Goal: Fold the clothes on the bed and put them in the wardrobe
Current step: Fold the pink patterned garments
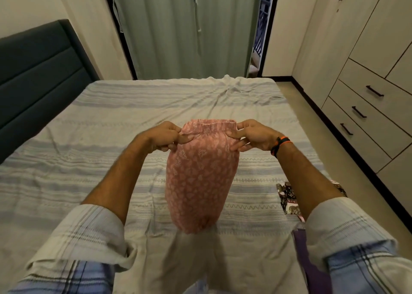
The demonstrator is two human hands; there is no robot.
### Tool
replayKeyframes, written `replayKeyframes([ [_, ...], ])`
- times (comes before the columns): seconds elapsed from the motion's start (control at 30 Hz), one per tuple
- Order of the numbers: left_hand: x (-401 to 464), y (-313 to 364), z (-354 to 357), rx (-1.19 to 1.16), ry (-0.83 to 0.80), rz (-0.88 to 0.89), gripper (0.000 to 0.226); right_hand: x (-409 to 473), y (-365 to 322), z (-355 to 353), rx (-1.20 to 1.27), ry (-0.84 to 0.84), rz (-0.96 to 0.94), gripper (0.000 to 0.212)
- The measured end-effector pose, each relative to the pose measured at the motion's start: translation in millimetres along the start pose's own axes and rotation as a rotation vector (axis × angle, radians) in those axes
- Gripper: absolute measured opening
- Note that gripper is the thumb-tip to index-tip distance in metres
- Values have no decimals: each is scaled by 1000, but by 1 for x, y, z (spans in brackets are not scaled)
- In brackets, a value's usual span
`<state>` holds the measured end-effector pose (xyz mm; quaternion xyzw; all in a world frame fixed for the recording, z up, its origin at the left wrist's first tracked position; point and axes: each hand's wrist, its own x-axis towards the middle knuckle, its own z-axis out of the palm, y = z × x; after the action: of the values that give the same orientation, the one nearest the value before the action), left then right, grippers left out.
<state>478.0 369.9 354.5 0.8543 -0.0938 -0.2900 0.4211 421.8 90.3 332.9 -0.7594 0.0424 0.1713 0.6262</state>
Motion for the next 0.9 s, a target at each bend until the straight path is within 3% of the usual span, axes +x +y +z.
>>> replayKeyframes([
  [0.13,11,-1,-4,-91,12,-15,36,9,-5,-5,18,5,7,21],
  [0.3,49,-5,14,-148,233,-27,16,48,-3,3,-54,172,28,28],
  [0.4,75,-11,12,-150,319,-19,20,78,-6,5,-126,276,-8,27],
  [0.57,95,19,-15,-69,505,167,27,114,-30,-16,-189,397,-216,34],
  [0.67,97,45,-30,-40,595,269,27,111,-58,-20,-122,433,-345,22],
  [0.77,97,53,-35,-4,643,360,25,103,-70,-24,-82,452,-421,33],
  [0.9,85,43,-21,5,620,378,19,83,-54,-19,-50,430,-432,25],
])
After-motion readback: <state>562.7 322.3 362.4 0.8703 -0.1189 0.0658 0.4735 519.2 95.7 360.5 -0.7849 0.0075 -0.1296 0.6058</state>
